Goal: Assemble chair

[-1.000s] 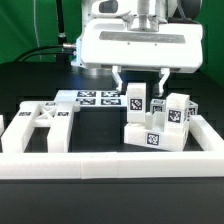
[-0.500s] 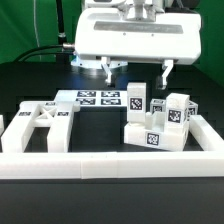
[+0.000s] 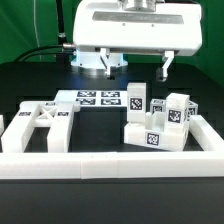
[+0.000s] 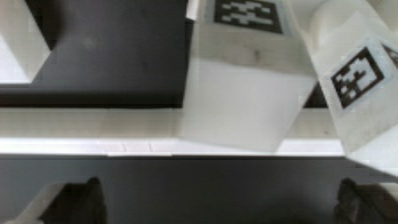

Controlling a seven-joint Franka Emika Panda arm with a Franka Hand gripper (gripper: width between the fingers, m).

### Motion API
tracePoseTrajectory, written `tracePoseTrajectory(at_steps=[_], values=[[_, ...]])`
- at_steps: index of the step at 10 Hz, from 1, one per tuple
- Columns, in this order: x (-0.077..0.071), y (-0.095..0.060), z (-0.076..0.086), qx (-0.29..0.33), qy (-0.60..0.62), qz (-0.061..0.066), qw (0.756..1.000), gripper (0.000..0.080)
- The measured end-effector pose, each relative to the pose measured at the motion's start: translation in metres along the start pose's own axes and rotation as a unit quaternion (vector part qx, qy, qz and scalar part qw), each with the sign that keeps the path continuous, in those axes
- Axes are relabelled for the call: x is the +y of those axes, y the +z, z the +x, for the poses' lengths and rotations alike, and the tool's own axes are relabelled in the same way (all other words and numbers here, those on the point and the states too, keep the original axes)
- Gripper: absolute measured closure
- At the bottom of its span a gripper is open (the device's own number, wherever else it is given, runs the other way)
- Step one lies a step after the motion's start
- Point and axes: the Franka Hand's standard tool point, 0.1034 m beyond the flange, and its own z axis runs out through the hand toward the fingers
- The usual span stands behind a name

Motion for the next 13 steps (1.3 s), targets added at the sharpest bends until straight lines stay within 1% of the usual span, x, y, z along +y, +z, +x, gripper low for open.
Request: tracePoseTrajectory(at_steps=[2, 3, 4, 5, 6, 7, 8, 9, 10, 11, 13], values=[[0.002, 0.002, -0.002, -0.003, 0.000, -0.001, 1.000, 0.0151], [0.002, 0.005, -0.010, -0.054, 0.004, 0.005, 0.999, 0.0151], [0.005, 0.005, -0.005, -0.078, 0.006, 0.008, 0.997, 0.0151], [0.006, 0.007, -0.007, -0.115, 0.011, 0.013, 0.993, 0.0151], [0.003, 0.007, -0.009, -0.140, 0.013, 0.017, 0.990, 0.0151], [-0.002, 0.006, -0.013, -0.180, 0.017, 0.024, 0.983, 0.0151], [-0.005, 0.006, -0.011, -0.194, 0.016, 0.026, 0.980, 0.0151], [-0.008, 0.006, -0.017, -0.233, 0.016, 0.031, 0.972, 0.0151], [-0.010, 0.007, -0.016, -0.252, 0.014, 0.033, 0.967, 0.0151], [-0.009, 0.010, -0.016, -0.250, 0.014, 0.032, 0.968, 0.0151], [-0.004, 0.013, -0.019, -0.247, 0.008, 0.031, 0.968, 0.0151]])
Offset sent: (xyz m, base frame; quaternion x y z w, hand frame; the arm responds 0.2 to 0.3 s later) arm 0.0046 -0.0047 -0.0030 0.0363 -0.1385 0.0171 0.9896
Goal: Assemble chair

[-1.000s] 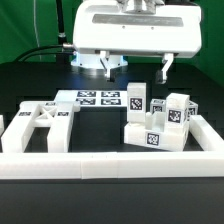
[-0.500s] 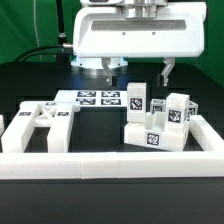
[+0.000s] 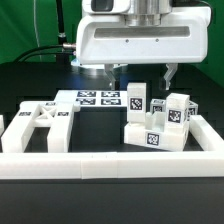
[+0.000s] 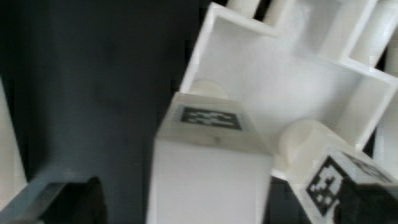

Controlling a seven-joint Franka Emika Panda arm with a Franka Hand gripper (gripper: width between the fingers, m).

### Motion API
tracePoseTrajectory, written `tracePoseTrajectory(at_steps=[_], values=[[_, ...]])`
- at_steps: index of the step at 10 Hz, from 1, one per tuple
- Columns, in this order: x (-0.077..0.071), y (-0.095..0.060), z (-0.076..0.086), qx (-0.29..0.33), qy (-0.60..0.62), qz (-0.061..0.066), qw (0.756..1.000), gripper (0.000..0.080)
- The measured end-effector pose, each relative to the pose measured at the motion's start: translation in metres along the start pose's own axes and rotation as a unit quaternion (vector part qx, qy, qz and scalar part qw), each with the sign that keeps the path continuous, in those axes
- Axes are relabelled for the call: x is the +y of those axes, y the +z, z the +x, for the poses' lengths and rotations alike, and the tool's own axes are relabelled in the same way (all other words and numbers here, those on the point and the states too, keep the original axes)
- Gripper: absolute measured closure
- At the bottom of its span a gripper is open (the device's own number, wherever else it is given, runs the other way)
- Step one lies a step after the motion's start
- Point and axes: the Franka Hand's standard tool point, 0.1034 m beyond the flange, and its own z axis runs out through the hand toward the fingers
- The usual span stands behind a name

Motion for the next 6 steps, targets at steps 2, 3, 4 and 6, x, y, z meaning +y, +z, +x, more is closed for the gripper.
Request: tracePoseTrajectory(at_steps=[2, 3, 4, 6], values=[[0.0024, 0.0005, 0.0000, 0.000, 0.000, -0.001, 1.000, 0.0273], [0.0023, 0.0005, 0.0000, 0.000, 0.000, -0.001, 1.000, 0.0409], [0.0022, 0.0005, 0.0001, 0.000, 0.002, -0.001, 1.000, 0.0409], [0.0022, 0.0005, 0.0001, 0.000, 0.011, -0.001, 1.000, 0.0517]])
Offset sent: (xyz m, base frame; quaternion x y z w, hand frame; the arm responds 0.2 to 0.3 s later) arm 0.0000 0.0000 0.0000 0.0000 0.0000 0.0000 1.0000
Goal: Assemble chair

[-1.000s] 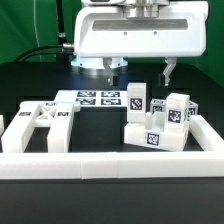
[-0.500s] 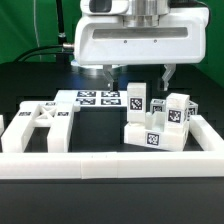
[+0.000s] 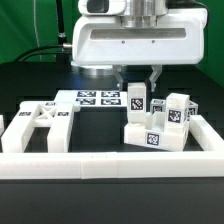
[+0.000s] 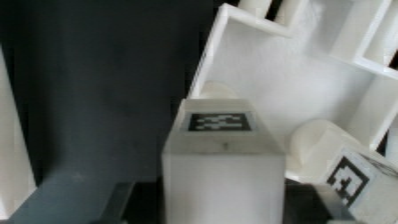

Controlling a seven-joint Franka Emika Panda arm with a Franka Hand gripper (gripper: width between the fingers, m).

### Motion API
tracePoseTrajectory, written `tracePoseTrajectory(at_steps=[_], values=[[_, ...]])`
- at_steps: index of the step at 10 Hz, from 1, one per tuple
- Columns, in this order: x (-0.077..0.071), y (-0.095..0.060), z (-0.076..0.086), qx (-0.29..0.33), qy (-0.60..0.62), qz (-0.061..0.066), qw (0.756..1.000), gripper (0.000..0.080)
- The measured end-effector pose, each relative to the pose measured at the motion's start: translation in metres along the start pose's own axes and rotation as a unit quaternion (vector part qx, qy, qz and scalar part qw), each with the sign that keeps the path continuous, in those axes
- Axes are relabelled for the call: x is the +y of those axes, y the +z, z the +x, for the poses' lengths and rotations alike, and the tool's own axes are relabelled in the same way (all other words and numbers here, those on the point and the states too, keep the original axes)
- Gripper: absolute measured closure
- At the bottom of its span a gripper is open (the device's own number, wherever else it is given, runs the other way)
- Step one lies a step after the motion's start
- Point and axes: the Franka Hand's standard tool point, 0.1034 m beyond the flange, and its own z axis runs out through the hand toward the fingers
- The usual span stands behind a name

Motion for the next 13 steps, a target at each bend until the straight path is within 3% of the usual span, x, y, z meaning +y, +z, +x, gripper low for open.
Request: tracePoseTrajectory(at_steps=[2, 5, 10, 13], values=[[-0.0003, 0.0001, -0.0002, 0.000, 0.050, 0.001, 0.999, 0.0517], [-0.0038, 0.0005, -0.0014, -0.003, 0.233, 0.006, 0.972, 0.0517], [-0.0097, 0.0020, -0.0026, -0.006, 0.470, 0.008, 0.883, 0.0515], [-0.0078, 0.0025, -0.0010, -0.010, 0.552, 0.005, 0.833, 0.0515]])
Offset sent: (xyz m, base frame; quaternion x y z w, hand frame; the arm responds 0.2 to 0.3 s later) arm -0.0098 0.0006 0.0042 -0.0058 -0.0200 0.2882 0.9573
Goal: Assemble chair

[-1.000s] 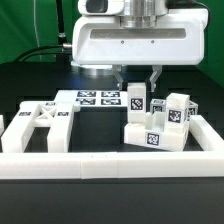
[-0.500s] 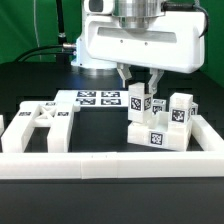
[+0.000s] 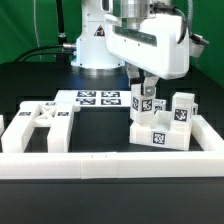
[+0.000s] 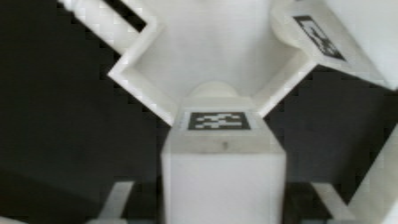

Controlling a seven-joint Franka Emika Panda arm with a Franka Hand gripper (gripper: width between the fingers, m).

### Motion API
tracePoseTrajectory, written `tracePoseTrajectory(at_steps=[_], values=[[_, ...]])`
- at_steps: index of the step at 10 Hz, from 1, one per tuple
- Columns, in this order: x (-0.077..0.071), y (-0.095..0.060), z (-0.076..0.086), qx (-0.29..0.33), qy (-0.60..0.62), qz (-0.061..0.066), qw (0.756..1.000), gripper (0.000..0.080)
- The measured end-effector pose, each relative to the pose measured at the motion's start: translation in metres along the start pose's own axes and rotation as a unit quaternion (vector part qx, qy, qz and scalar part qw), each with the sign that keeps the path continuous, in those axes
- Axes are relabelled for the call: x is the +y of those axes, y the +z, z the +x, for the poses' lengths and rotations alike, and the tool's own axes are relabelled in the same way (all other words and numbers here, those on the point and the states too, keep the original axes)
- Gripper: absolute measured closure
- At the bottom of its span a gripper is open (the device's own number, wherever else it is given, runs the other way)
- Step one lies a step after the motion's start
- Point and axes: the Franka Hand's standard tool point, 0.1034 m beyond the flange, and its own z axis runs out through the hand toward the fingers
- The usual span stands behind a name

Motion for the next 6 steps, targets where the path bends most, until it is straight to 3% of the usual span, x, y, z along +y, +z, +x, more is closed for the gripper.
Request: tracePoseTrajectory(at_steps=[3, 5, 6], values=[[-0.0003, 0.0002, 0.0001, 0.001, 0.008, 0.001, 1.000, 0.0515], [-0.0011, 0.0002, -0.0014, 0.001, -0.040, 0.002, 0.999, 0.0231], [-0.0042, -0.0006, 0.0003, 0.006, -0.112, 0.008, 0.994, 0.0231]])
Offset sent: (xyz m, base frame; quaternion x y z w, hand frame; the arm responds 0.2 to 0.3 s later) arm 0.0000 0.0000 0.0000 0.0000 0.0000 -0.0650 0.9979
